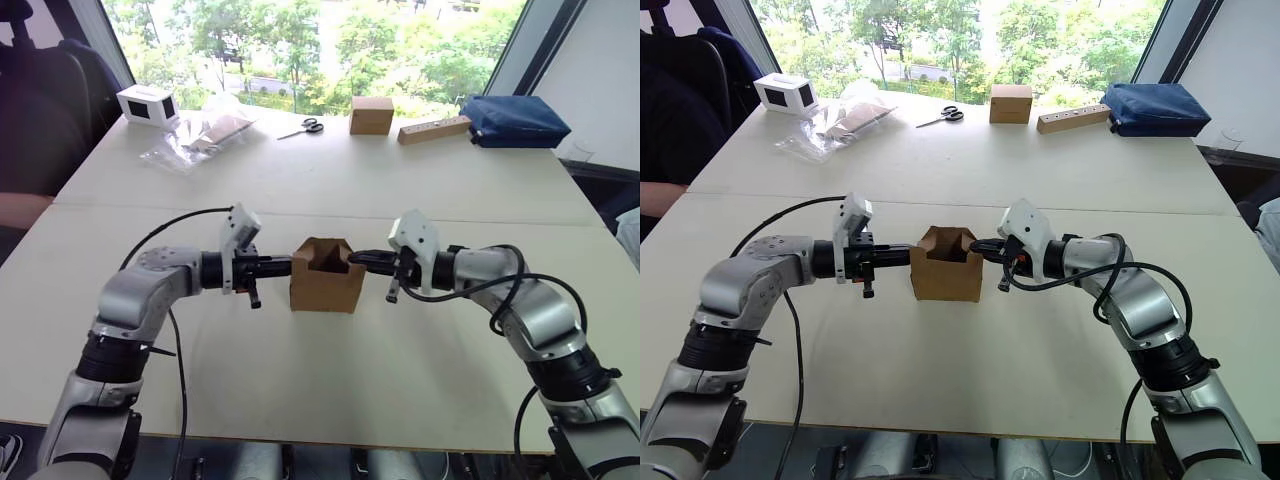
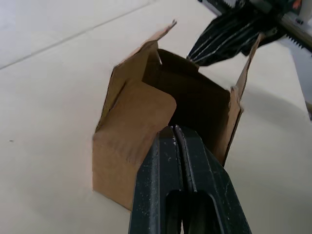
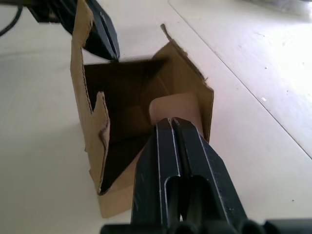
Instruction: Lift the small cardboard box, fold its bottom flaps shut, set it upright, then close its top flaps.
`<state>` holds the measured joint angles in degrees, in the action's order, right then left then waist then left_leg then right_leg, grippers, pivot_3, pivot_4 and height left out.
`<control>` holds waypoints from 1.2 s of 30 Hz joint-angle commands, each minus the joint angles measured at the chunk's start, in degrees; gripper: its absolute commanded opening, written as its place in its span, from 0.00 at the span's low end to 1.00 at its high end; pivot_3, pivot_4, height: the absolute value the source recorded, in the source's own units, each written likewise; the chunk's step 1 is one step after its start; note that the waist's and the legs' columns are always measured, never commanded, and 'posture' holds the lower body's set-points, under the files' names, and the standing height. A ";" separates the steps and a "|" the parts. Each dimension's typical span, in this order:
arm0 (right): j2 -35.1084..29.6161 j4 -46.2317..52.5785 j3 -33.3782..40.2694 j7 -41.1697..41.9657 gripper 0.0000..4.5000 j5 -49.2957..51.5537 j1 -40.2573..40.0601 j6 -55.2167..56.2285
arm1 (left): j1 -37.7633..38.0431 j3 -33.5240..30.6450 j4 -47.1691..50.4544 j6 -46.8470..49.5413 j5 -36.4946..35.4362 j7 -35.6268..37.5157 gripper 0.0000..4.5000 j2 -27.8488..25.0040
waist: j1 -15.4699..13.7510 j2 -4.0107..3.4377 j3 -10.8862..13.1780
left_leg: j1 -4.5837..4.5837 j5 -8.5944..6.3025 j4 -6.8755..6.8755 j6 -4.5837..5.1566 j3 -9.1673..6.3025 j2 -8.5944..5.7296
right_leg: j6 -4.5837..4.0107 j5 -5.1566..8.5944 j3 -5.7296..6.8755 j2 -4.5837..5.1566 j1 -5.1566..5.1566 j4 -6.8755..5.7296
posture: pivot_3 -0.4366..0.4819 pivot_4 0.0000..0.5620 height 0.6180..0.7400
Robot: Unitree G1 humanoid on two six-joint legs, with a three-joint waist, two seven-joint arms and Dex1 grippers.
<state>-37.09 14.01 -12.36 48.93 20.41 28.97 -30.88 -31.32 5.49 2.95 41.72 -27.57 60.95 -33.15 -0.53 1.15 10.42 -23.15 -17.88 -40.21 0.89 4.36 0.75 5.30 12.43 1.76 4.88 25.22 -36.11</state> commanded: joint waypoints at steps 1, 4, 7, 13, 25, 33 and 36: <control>0.37 0.05 -0.72 1.46 0.00 -1.37 1.39 1.03 | -1.29 0.46 -0.41 -2.32 0.68 0.80 0.01 -0.12 | 0.01 0.00 0.00 | 0.00 0.00 0.00 0.00 -0.01 0.01 | 0.00 0.00 0.00 0.00 0.00 0.00 | 0.48 0.27 1.00; 0.35 -0.66 -1.53 2.34 0.00 -2.44 1.73 1.15 | -1.61 0.71 -0.71 -2.62 0.94 0.54 0.01 0.23 | -0.01 0.00 0.00 | 0.00 0.00 0.00 0.00 -0.01 0.02 | 0.00 0.00 0.00 0.00 0.00 0.00 | 0.48 0.27 1.00; 0.21 -2.22 -2.73 2.49 0.00 -4.87 2.43 1.96 | -1.47 1.62 -1.32 -3.85 2.29 0.46 0.01 0.29 | 0.01 0.00 0.00 | 0.00 0.00 0.00 0.00 -0.01 0.02 | 0.00 0.00 0.00 -0.01 0.00 0.00 | 0.48 0.27 1.00; 1.49 -2.88 -3.18 2.09 0.00 -7.25 3.54 3.10 | -0.96 3.99 -2.74 -6.60 5.24 0.64 0.01 -0.03 | -0.08 -0.01 -0.01 | 0.02 0.00 0.00 0.00 -0.01 0.01 | 0.00 0.00 0.00 0.00 -0.02 0.00 | 0.48 0.27 1.00; 1.98 -2.25 -2.77 2.78 0.00 -8.97 2.58 3.33 | -1.37 2.40 -2.61 -6.53 4.23 0.57 0.01 1.17 | -0.02 -0.01 -0.01 | 0.03 0.00 0.00 0.00 -0.01 0.03 | 0.00 0.00 0.01 -0.01 -0.04 0.00 | 0.48 0.27 1.00; 0.87 2.76 5.49 4.41 0.00 -2.84 0.74 4.68 | -6.85 -4.35 -4.53 -1.60 -3.94 4.61 0.01 -0.39 | -0.02 -0.01 0.01 | -0.01 0.00 0.00 0.00 -0.03 0.07 | 0.00 0.00 0.02 -0.05 0.00 0.02 | 0.48 0.27 1.00; -0.70 5.75 9.75 3.81 0.00 -0.75 0.95 3.16 | -11.54 -5.89 -12.31 -3.96 -2.38 3.84 0.01 -0.25 | -0.17 -0.01 0.01 | -0.01 0.00 0.00 0.00 -0.03 0.06 | 0.00 0.00 0.03 -0.05 -0.02 0.02 | 0.48 0.27 1.00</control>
<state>-36.78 16.55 -6.30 53.14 17.86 29.11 -27.47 -40.90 1.31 -6.88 39.29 -30.09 64.77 -33.04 -0.71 1.14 10.43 -23.15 -17.87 -40.22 0.89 4.33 0.79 5.30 12.42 1.79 4.83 25.19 -36.10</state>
